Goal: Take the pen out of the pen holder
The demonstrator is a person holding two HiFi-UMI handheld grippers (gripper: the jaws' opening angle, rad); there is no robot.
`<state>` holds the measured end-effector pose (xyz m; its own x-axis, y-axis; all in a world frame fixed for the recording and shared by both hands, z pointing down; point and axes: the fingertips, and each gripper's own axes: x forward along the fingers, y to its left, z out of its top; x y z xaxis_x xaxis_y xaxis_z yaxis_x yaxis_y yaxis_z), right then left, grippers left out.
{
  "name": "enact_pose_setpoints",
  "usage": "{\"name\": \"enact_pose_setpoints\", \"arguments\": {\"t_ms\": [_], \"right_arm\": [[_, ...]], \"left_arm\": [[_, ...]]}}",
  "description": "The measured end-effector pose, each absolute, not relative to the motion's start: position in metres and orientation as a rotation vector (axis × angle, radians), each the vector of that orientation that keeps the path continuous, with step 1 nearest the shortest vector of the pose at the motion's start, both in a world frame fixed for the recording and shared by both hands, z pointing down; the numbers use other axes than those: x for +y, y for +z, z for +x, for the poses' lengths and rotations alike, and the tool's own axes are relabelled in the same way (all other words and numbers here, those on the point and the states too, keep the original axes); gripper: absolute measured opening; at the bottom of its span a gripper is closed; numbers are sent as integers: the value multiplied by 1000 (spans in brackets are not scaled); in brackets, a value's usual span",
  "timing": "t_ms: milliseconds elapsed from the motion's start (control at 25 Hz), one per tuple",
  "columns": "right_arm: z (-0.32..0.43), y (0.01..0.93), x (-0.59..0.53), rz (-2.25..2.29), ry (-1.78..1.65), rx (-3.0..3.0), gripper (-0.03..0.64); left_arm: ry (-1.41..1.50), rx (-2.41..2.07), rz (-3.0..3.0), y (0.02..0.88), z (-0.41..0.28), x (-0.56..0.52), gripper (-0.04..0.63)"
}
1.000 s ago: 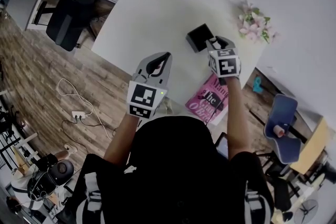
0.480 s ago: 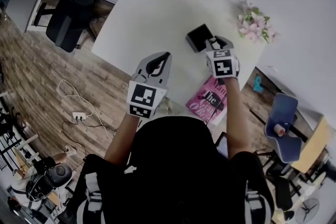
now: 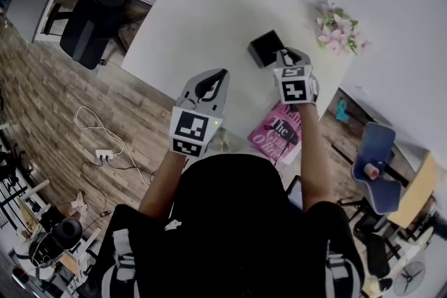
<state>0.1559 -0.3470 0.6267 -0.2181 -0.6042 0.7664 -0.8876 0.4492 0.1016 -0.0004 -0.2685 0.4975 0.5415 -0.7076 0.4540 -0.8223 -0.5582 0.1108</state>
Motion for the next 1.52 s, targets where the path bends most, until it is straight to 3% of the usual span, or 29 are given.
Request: {"name": "enact_pose_setpoints", "arguments": {"t_ms": [1520], "right_arm": [[142, 502, -286, 1439, 365, -2094, 75]], "left_arm": [[402, -1308, 2645, 429, -17, -233, 20]]}}
